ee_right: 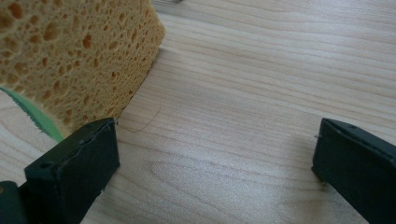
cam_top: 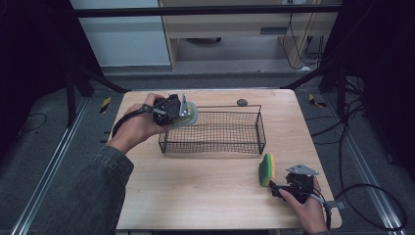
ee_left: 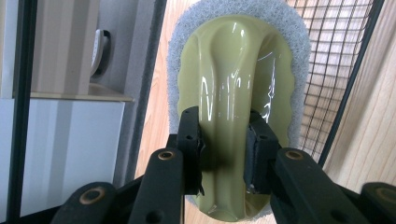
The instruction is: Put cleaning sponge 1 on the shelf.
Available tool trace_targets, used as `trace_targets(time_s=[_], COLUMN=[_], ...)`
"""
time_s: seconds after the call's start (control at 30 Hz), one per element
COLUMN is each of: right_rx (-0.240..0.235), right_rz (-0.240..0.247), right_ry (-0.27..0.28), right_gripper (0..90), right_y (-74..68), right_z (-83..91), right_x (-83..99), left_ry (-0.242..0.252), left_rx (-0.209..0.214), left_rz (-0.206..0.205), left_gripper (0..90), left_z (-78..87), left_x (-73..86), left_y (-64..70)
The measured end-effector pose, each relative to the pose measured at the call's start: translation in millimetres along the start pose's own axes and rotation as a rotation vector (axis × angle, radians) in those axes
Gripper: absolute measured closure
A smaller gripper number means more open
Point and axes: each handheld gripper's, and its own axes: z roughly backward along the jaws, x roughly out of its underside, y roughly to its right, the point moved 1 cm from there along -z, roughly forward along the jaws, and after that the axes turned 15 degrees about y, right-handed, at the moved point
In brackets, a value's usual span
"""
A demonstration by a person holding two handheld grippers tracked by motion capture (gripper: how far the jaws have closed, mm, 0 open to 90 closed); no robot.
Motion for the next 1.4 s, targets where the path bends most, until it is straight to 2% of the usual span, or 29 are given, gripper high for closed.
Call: trace_targets(time_s=[0.2, 0.4, 0.63, 1.03, 1.4], right_rx=[-0.002, -0.002, -0.002, -0.004, -0.004], right_rz=[0.007, 0.002, 0.001, -0.004, -0.004], right_ry=[-0.002, 0.0, 0.001, 0.0, -0.001], right_gripper=[0.6, 0.6, 0.6, 0.6, 0.6], right_y=[0.6, 0.2, 0.2, -0.1, -0.1], right_z=[-0.2, -0.2, -0.1, 0.1, 0.1], right_x=[-0.2, -0.1, 0.0, -0.2, -0.2], left_ry=[0.003, -0.017, -0.025, -0.035, -0.045], left_rx=[0.013, 0.024, 0.035, 0.074, 0.11], left_rz=[0.002, -0.034, -0.035, -0.007, -0.016], left_gripper=[71.3, 71.3, 71.3, 71.3, 71.2], left_z=[-9.9, -17.7, -27.0, -44.2, -51.7], left_x=[-4.3, -5.9, -1.3, 11.0, 15.7], left_y=[2.8, 6.4, 11.4, 20.6, 25.1])
